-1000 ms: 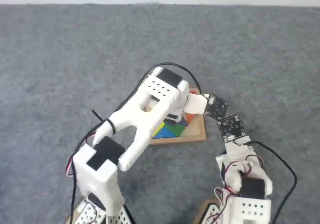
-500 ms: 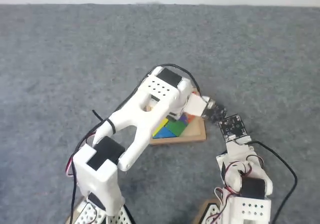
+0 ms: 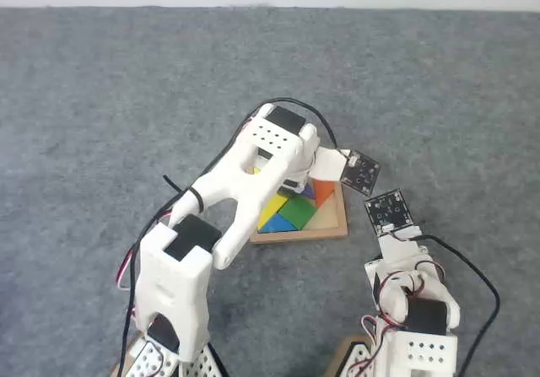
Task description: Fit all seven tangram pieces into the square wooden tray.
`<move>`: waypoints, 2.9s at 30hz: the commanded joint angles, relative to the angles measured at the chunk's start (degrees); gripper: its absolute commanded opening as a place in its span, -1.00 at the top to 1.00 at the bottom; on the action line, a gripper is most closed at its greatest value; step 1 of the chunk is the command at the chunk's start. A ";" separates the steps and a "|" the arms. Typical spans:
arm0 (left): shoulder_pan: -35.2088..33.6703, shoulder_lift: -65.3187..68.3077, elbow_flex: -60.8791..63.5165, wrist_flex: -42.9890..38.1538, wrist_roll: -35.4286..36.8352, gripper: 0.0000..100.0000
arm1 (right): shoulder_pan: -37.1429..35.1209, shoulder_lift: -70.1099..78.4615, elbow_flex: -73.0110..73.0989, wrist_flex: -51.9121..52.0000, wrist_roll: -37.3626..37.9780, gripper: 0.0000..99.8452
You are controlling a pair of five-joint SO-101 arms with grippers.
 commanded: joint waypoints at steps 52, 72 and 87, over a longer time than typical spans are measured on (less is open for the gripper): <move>-13.10 -39.47 36.79 -14.95 69.45 0.97 | -0.22 -0.84 0.97 0.13 0.44 0.98; -13.01 -24.97 43.82 -30.95 65.93 0.97 | -0.22 -0.84 0.97 0.13 0.44 0.98; -9.32 -20.13 36.70 -32.62 65.41 0.97 | -0.22 -0.84 0.97 0.13 0.44 0.98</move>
